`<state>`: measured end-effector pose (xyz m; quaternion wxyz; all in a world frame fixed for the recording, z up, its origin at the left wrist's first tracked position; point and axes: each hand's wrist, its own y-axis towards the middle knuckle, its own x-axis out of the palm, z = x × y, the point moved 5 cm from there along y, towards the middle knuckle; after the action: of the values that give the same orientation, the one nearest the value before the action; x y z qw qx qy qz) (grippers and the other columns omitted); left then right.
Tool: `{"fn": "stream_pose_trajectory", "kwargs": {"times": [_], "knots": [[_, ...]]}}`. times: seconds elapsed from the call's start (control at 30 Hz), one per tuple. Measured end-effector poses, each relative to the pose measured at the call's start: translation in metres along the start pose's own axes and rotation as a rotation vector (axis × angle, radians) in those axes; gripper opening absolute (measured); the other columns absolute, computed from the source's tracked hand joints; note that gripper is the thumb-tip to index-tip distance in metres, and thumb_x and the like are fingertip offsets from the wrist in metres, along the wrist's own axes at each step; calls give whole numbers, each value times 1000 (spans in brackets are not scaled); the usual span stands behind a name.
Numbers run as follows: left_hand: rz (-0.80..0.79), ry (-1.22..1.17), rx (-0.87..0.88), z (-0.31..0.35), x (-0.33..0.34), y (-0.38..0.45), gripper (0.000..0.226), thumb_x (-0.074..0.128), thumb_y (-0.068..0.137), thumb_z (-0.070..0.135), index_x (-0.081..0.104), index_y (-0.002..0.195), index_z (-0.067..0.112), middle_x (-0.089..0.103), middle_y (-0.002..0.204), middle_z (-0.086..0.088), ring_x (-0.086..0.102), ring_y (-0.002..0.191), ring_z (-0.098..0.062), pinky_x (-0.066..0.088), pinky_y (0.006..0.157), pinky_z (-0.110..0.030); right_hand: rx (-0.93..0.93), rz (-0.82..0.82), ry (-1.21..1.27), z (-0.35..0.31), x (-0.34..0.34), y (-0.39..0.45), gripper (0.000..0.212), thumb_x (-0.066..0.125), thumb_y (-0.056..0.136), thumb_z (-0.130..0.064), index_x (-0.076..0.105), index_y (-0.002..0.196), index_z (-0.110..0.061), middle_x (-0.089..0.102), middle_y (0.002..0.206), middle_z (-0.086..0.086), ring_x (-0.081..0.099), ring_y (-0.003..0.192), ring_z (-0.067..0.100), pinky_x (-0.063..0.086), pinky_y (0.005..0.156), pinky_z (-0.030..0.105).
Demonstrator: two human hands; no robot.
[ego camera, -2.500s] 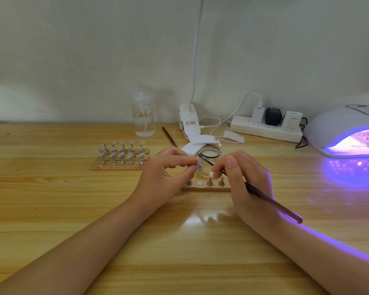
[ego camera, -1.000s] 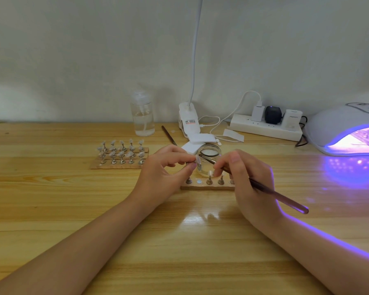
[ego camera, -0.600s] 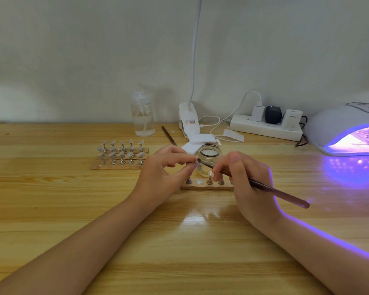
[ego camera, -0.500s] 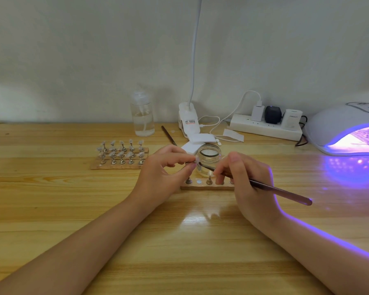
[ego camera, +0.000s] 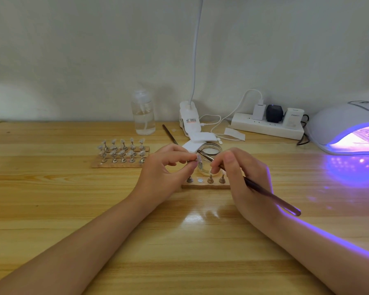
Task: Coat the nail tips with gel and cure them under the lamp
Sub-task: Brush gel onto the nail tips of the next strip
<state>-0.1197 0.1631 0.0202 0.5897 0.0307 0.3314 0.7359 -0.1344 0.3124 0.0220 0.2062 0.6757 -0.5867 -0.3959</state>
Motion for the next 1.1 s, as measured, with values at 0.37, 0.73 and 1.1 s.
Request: {"fn": "stream_pose_trajectory", "kwargs": {"times": [0.37,0.73,1.1], "knots": [[2,12,-17,-1,0,0,27,70,76,5,67,80,32,66,85,4,59,85,-11,43,73,-18,-11,27,74,-2,-6,-1,39,31,91,-28,57,63,-19,56,52,0,55,54,8,42,56,17],[2,26,3,-1,0,0,28,70,76,4,67,79,32,64,81,7,58,80,-8,42,73,-18,44,-26,-54,0,1,0,33,32,90,-37,58,71,-27,59,64,-5,57,65,12,45,61,25],[30,29,10,-4,-1,1,31,70,76,4,66,78,35,63,80,10,56,77,2,40,70,-11,-14,46,-11,-3,-5,0,43,32,90,-28,59,59,-15,56,51,4,54,52,13,45,56,33]]}}
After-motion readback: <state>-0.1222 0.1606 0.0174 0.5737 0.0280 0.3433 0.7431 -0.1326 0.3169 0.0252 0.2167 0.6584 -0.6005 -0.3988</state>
